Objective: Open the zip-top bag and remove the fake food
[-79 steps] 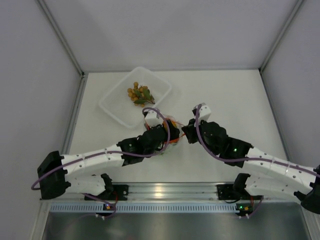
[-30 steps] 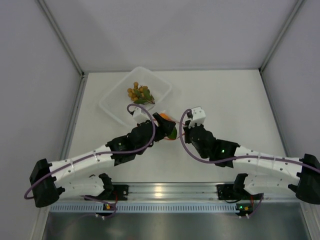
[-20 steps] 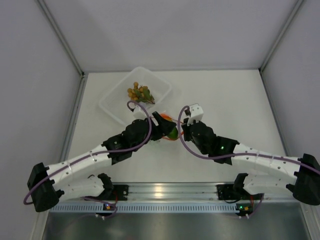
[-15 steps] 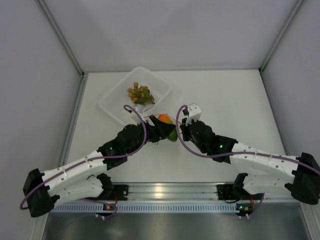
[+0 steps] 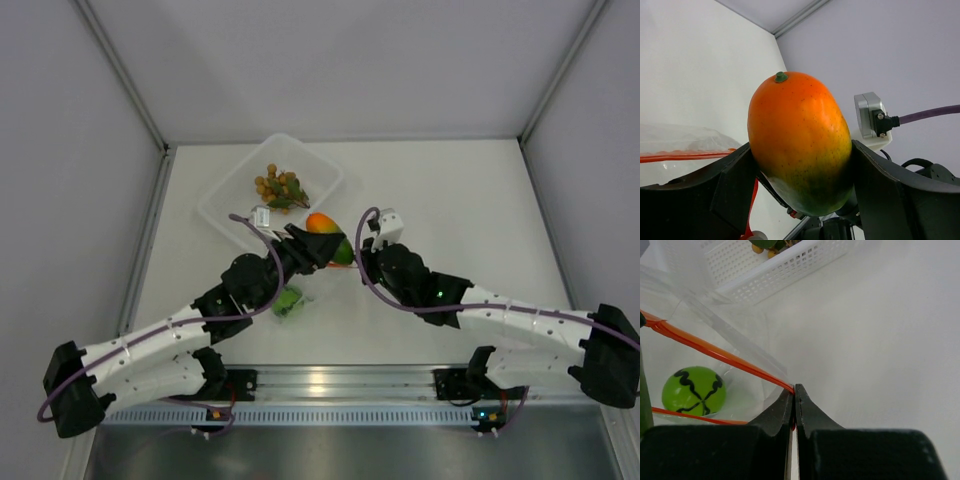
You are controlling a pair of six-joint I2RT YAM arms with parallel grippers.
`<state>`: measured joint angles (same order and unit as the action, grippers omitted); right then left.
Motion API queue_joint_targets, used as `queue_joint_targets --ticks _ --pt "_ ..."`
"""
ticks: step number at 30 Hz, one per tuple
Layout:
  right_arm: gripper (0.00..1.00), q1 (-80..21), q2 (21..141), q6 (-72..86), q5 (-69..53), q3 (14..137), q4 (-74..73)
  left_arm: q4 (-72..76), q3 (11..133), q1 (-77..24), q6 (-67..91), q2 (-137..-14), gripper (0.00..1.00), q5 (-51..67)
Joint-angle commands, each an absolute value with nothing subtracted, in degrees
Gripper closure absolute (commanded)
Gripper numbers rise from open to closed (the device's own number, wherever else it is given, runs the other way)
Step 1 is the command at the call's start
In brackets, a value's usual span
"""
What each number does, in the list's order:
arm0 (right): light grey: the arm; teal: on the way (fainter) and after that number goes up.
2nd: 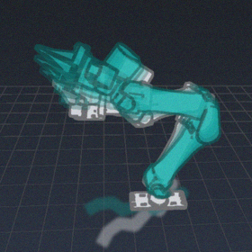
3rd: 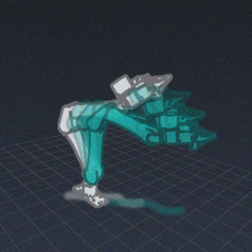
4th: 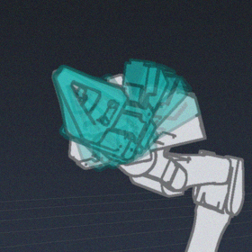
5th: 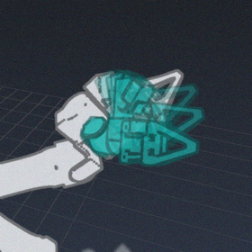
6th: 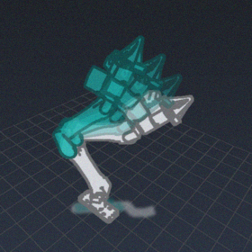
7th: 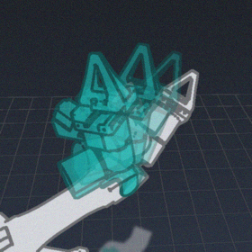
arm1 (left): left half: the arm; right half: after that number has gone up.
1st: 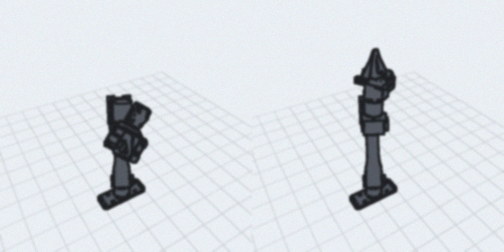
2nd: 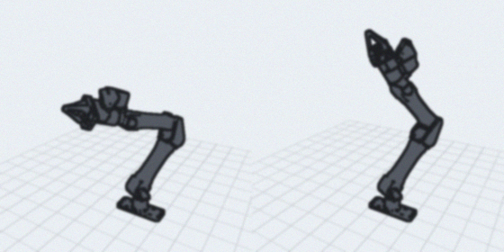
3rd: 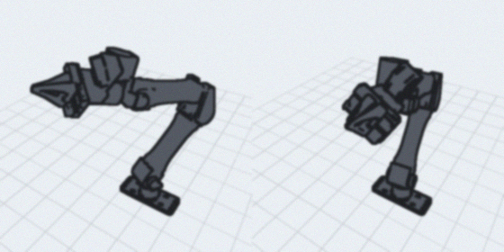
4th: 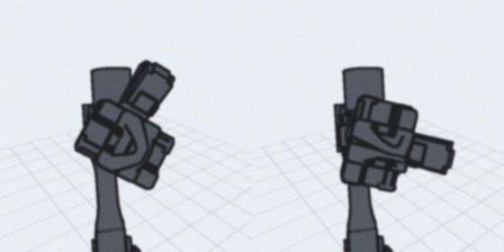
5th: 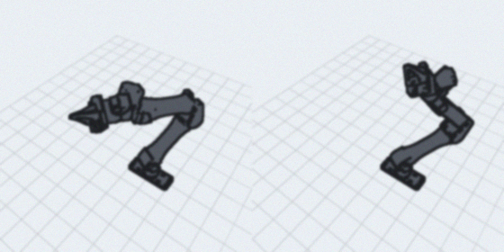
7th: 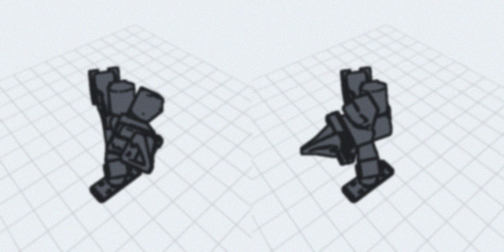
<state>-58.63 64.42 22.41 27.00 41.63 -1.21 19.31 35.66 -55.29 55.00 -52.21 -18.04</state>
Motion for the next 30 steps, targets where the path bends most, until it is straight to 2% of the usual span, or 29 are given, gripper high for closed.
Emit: queue_joint_targets --ticks 1,7,14,20,26,30 --pt "1.00 -56.3 65.8 24.8 33.7 41.0 -4.5 29.0 35.5 -54.8 53.8 -48.4 1.00 -27.9" --pt "1.00 -56.2 62.4 21.1 21.2 39.6 3.2 34.4 37.5 -53.8 51.2 -50.5 1.00 -26.6" --pt "1.00 -56.6 56.0 21.1 12.6 40.5 6.2 39.2 41.7 -52.8 52.8 -60.3 1.00 -17.0" --pt "1.00 -56.6 57.6 17.9 14.8 43.7 0.6 41.6 45.4 -52.8 54.1 -65.2 1.00 -11.7" --pt "1.00 -55.1 57.1 20.8 25.4 42.4 -5.2 40.7 47.0 -52.2 51.4 -64.3 1.00 -12.9" --pt "1.00 -52.8 53.7 21.4 28.8 41.7 -8.7 29.9 51.5 -49.6 49.4 -62.4 1.00 -13.0"
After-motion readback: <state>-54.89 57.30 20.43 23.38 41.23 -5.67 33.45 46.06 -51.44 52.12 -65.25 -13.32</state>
